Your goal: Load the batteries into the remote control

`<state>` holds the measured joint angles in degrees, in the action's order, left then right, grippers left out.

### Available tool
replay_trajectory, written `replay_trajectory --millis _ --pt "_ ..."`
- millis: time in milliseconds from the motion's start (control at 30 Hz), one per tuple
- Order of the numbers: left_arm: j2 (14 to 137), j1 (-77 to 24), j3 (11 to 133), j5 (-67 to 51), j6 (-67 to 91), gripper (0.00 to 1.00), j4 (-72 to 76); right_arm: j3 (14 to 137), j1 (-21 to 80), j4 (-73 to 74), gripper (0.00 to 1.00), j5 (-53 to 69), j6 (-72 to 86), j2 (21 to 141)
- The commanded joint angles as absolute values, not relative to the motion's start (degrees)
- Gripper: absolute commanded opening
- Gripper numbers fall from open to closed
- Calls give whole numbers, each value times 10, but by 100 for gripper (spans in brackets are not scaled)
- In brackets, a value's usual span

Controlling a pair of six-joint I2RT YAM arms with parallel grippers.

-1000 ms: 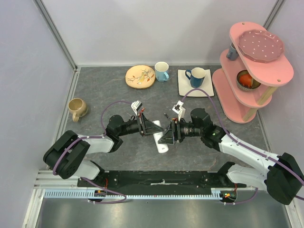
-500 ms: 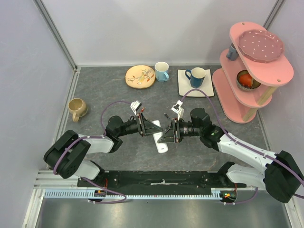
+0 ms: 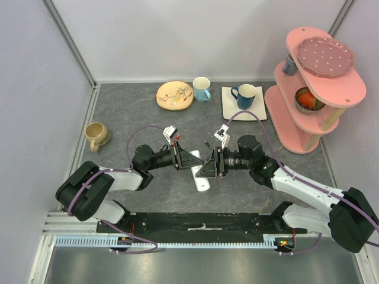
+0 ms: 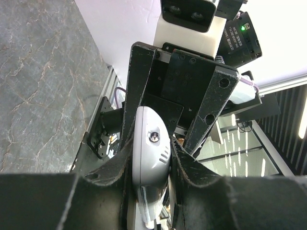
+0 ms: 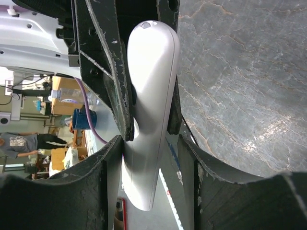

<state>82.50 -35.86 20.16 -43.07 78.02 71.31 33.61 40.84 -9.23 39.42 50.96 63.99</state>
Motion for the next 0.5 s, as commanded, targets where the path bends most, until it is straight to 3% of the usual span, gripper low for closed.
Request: replay_trajectory --millis 0,100,300,467 --pt "828 -364 208 -451 807 2 770 319 403 -163 55 387 537 644" --pt "829 -365 208 -451 807 2 770 314 403 -196 49 393 554 653" --pt "833 -366 206 -447 809 2 786 308 402 -253 26 414 579 671" --pt "843 -365 207 -443 814 4 800 311 403 -232 1 424 563 669"
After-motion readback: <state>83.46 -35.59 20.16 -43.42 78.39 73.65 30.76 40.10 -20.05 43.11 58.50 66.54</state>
